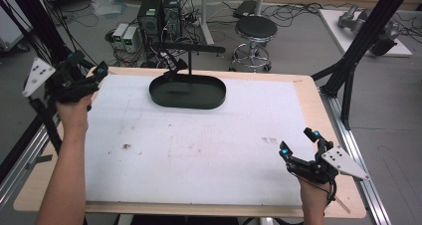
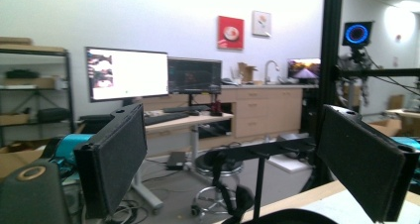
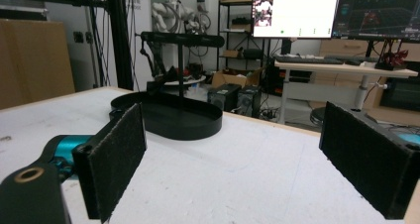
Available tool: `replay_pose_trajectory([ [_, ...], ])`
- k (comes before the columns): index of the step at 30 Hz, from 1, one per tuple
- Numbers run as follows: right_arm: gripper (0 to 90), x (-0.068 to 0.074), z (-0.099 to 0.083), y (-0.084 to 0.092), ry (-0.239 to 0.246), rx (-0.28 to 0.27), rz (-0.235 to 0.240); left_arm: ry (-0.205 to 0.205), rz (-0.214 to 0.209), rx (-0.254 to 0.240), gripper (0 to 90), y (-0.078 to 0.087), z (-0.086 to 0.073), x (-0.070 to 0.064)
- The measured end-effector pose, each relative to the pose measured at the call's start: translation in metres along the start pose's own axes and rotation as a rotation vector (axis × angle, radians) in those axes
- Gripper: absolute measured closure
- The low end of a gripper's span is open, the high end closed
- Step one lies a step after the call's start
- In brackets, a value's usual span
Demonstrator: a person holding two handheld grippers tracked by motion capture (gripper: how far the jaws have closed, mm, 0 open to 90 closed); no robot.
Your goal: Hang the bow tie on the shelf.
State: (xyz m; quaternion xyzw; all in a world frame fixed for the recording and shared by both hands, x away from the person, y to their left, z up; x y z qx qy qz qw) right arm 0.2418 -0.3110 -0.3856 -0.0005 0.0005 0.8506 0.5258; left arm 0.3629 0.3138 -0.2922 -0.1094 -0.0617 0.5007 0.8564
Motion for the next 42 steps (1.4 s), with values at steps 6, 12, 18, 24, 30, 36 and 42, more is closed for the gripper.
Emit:
replay_pose_trajectory([
  [6, 10.0, -0.002, 0.002, 0.004, 0.010, -0.006, -0.009, -0.038, 0.081, 0.056, 12.6, 0.046, -0.005, -0.005],
  [12, 10.0, -0.005, 0.002, 0.008, -0.001, -0.019, -0.021, -0.038, 0.135, 0.041, 12.6, 0.083, -0.010, -0.015],
  [18, 10.0, -0.012, -0.001, 0.014, -0.013, -0.032, -0.043, -0.073, 0.177, 0.079, 12.6, 0.110, -0.025, -0.024],
  [24, 10.1, -0.019, -0.008, 0.019, -0.023, -0.024, -0.063, -0.047, 0.212, 0.112, 12.6, 0.128, -0.046, -0.028],
  [30, 10.1, -0.019, -0.010, 0.016, -0.004, -0.013, -0.062, -0.032, 0.231, 0.140, 12.6, 0.142, -0.065, -0.027],
  [36, 10.1, -0.016, -0.013, 0.013, 0.018, 0.018, -0.056, -0.016, 0.241, 0.161, 12.6, 0.150, -0.075, -0.026],
  [42, 10.1, -0.016, -0.014, 0.015, 0.009, 0.005, -0.074, -0.032, 0.239, 0.180, 12.6, 0.155, -0.082, -0.031],
])
Point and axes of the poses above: each handheld gripper's, and its own axes: y roughly backward along the jaws, z roughly out of its top, x roughly to its left, the point moved 1 cm from there along -y, roughly forward along the jaws, and after that the axes turned 2 degrees about -z, right-handed, at the moved point
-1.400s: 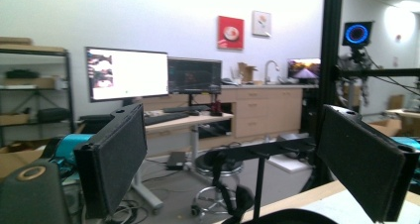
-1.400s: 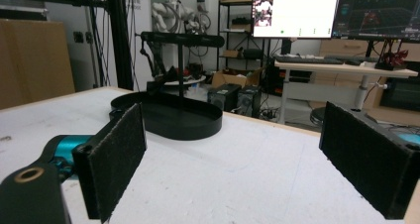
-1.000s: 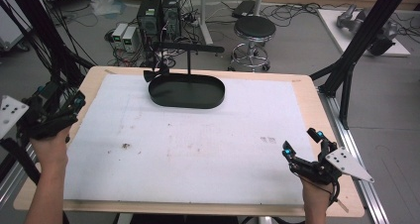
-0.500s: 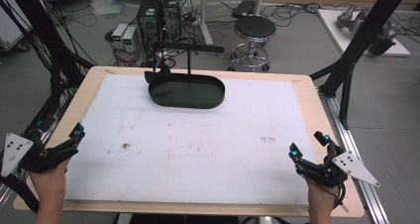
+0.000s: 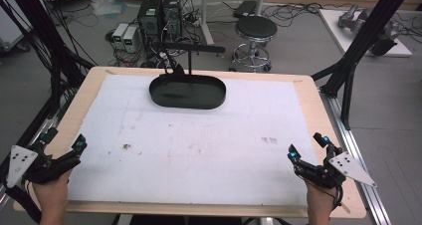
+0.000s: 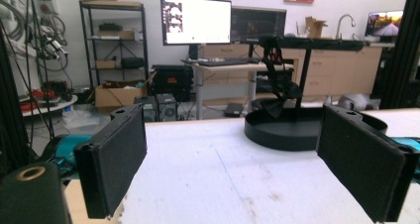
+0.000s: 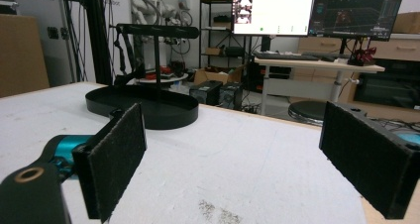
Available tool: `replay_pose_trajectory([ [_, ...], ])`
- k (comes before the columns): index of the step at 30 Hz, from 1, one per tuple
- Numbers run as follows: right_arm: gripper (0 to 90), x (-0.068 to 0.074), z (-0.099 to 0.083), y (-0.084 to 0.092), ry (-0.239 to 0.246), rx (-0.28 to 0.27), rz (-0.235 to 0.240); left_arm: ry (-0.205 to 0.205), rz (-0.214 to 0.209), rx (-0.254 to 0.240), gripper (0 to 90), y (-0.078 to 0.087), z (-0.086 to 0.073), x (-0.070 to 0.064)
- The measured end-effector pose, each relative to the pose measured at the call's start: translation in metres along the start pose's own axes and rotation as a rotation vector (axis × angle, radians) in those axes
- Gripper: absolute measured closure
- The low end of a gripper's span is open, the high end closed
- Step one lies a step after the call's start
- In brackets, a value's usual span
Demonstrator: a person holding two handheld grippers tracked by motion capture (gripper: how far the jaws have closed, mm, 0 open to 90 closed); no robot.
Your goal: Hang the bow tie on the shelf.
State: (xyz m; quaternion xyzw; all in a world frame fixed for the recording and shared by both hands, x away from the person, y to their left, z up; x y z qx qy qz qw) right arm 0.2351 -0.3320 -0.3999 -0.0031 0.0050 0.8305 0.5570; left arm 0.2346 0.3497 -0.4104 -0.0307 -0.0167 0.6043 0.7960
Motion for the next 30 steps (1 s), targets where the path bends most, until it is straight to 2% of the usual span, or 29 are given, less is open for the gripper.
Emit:
replay_pose_trajectory([
  [3, 10.1, -0.0009, -0.0012, 0.0009, -0.001, -0.004, -0.007, -0.005, -0.008, 0.012, 12.7, 0.0032, -0.0033, -0.0007],
  [4, 10.1, -0.0014, -0.0024, 0.0012, -0.015, -0.009, -0.012, -0.005, -0.006, 0.013, 12.6, 0.0037, -0.0038, -0.0005],
  [6, 10.0, -0.0014, -0.0028, 0.0012, -0.020, -0.012, -0.013, 0.012, -0.006, 0.008, 12.6, 0.0039, -0.0039, 0.0004],
  [17, 10.1, 0.0013, -0.0033, 0.0000, -0.007, -0.007, -0.008, 0.001, -0.031, 0.020, 12.7, -0.0006, -0.0067, -0.0038],
  [30, 10.1, 0.0013, -0.0038, -0.0007, -0.006, -0.011, -0.004, 0.002, -0.037, 0.011, 12.7, -0.0008, -0.0066, -0.0044],
])
Point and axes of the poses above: each handheld gripper's, and its own axes: y roughly backward along the jaws, z roughly out of its top, x roughly to its left, the point moved 1 cm from there along -y, roughly forward along the jaws, and after that the axes turned 2 degrees about -z, right-handed, at the moved point
